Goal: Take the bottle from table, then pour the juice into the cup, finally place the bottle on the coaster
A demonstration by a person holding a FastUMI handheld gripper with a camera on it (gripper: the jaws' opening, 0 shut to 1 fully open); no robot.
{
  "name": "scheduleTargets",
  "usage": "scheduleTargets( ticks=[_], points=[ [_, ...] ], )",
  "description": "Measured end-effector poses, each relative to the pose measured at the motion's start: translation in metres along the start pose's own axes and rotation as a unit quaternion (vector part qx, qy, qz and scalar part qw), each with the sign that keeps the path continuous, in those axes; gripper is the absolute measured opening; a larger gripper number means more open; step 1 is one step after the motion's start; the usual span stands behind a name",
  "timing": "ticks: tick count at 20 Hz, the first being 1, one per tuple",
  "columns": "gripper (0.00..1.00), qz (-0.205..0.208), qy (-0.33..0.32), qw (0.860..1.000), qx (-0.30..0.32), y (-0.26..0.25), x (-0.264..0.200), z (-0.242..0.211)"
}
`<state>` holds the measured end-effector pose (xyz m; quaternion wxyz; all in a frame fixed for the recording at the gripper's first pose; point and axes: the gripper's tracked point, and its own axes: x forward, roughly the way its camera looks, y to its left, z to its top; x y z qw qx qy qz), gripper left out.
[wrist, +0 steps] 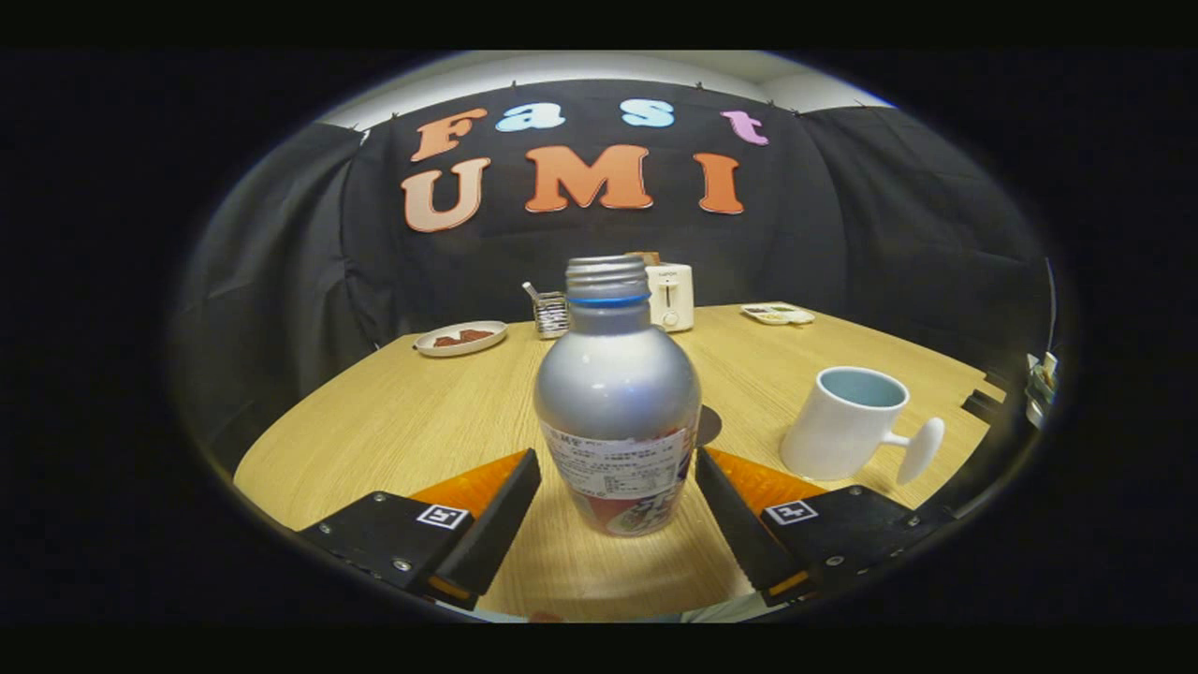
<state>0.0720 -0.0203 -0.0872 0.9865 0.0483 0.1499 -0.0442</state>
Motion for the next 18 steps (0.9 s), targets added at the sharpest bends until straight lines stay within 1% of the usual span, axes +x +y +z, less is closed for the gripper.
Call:
scheduleTargets(
  ticks=[7, 9, 10, 12, 14, 18],
  points=[
    [0.99, -0.009, 0.013, 1.0, -0.005, -0.003, 0.013, -0.01],
    [0.94, -0.007, 0.013, 1.0, -0.004, -0.002, 0.014, -0.011],
    [0.82, -0.006, 0.012, 1.0, -0.006, 0.0, 0.016, -0.01],
    [0.78, -0.004, 0.009, 1.0, -0.005, 0.0, 0.013, -0.008],
    [0.77, 0.001, -0.002, 1.0, 0.012, 0.0, 0.009, 0.0],
    [0.77, 0.016, -0.021, 0.997, 0.074, 0.0, 0.0, 0.017]
  ],
)
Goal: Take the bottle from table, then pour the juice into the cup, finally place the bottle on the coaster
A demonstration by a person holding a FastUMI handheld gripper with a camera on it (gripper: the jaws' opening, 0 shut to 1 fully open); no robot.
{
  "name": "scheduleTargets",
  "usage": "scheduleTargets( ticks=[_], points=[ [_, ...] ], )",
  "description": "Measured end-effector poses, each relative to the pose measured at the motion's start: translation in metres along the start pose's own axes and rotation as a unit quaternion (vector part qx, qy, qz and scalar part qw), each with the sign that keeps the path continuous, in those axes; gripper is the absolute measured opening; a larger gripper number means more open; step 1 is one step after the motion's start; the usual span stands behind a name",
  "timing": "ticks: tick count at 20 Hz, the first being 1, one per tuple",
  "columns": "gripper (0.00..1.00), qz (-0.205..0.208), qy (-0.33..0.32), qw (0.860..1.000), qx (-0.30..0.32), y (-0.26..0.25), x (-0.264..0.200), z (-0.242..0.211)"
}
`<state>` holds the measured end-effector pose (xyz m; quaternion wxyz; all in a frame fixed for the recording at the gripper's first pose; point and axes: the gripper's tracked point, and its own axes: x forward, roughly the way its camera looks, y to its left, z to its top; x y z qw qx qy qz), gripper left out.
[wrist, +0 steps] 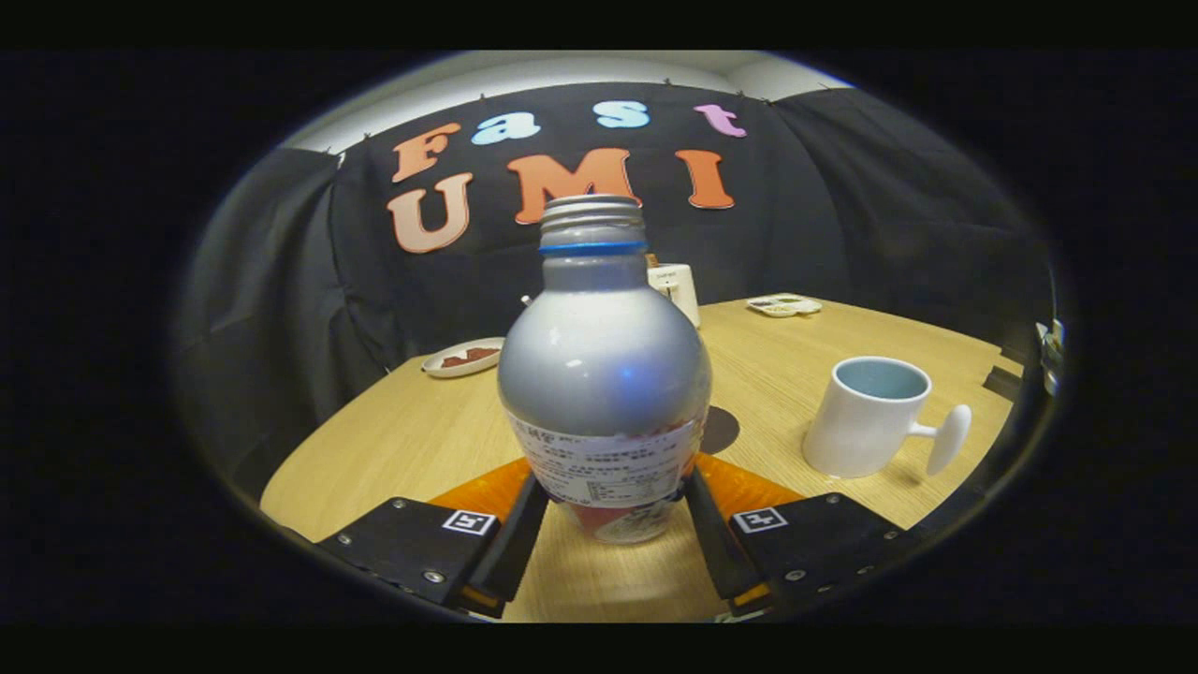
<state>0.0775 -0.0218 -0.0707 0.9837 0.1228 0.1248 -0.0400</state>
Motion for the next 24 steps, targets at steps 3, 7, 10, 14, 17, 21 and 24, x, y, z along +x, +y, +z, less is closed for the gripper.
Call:
scheduleTargets(
  ticks=[3, 7, 10, 14, 17, 21, 24],
  points=[
    [0.77, -0.002, 0.0, 0.999, 0.041, -0.004, 0.0, 0.005],
    [0.77, 0.004, 0.008, 0.994, 0.11, -0.005, -0.001, 0.011],
    [0.77, 0.007, 0.009, 0.989, 0.146, -0.004, 0.0, 0.016],
    [0.77, 0.006, 0.011, 0.978, 0.207, -0.01, -0.002, 0.022],
    [0.77, 0.007, 0.013, 0.965, 0.262, -0.013, 0.004, 0.027],
    [0.77, -0.007, 0.023, 0.942, 0.336, -0.024, 0.012, 0.027],
    [0.77, -0.002, 0.028, 0.921, 0.389, -0.023, 0.013, 0.03]
  ],
)
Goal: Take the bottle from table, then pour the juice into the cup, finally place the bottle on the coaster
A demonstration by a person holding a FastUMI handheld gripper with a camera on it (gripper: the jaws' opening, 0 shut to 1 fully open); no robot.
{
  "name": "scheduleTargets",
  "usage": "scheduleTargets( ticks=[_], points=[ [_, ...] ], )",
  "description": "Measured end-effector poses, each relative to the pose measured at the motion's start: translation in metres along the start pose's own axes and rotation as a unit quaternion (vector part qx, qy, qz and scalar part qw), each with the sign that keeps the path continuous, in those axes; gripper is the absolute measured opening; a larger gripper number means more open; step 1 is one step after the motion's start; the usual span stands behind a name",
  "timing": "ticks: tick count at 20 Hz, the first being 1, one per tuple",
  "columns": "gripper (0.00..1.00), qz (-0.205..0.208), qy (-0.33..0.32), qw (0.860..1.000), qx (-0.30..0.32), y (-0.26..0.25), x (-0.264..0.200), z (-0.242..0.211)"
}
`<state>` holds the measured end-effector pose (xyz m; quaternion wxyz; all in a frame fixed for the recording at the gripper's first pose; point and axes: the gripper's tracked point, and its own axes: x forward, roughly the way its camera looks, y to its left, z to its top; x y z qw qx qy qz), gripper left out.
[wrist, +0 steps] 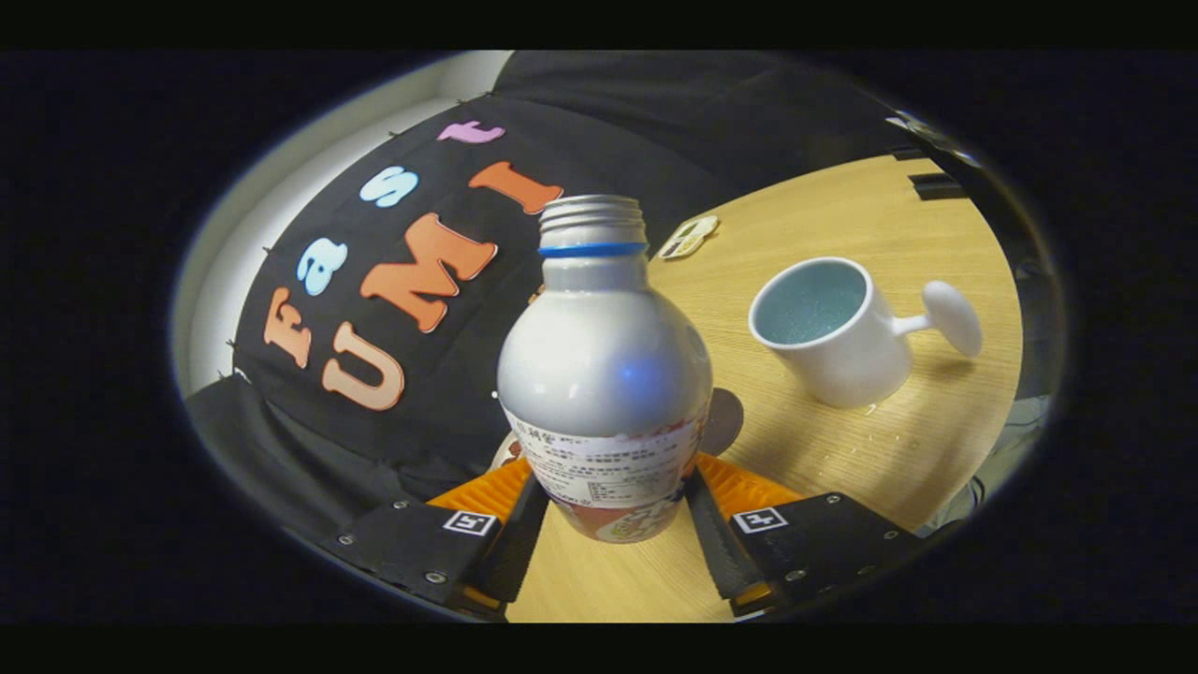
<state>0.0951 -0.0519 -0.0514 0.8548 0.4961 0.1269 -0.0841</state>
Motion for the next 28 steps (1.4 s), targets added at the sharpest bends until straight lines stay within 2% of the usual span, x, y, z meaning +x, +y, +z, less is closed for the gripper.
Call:
scheduleTargets(
  ticks=[14, 28],
  points=[
    [0.77, 0.002, 0.028, 0.988, 0.149, 0.009, 0.011, 0.003],
    [0.77, 0.016, 0.04, 0.956, 0.29, 0.028, 0.012, 0.021]
  ],
)
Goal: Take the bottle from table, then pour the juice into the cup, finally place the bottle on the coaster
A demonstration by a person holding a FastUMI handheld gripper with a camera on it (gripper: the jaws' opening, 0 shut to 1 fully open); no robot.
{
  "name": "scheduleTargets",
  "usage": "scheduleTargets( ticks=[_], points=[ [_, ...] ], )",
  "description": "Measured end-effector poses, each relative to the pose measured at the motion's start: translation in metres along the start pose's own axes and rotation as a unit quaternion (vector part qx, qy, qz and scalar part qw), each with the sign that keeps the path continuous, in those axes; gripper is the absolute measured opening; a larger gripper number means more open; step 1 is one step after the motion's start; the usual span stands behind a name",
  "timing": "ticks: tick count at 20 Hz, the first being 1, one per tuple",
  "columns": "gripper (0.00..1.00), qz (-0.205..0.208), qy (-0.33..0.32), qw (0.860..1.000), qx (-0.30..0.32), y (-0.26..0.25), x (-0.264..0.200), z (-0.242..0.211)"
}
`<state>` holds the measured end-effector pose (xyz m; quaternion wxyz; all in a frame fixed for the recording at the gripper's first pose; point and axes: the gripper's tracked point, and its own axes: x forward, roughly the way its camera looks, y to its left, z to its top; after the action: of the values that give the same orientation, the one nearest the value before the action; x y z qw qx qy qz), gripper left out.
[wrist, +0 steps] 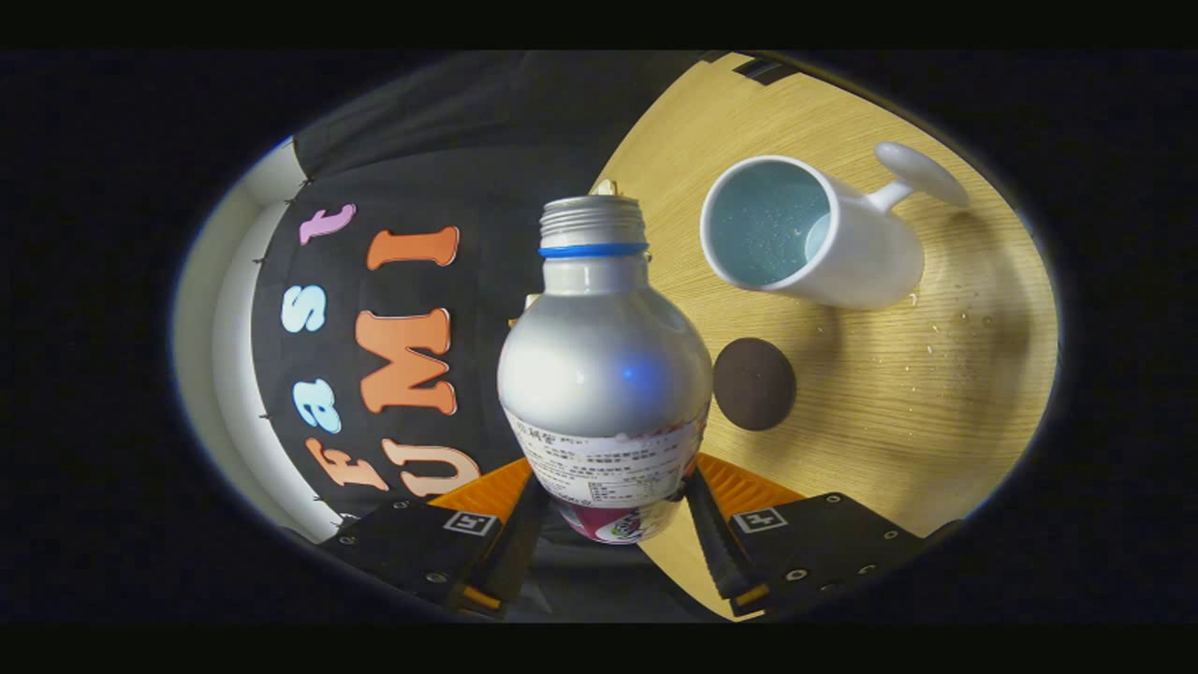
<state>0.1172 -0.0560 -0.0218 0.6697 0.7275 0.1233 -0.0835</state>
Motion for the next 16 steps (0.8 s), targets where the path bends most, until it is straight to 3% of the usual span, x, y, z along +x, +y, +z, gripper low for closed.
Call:
scheduleTargets(
  ticks=[16],
  points=[
    [0.77, -0.003, 0.012, 0.994, 0.107, 0.02, -0.006, 0.009]
  ],
)
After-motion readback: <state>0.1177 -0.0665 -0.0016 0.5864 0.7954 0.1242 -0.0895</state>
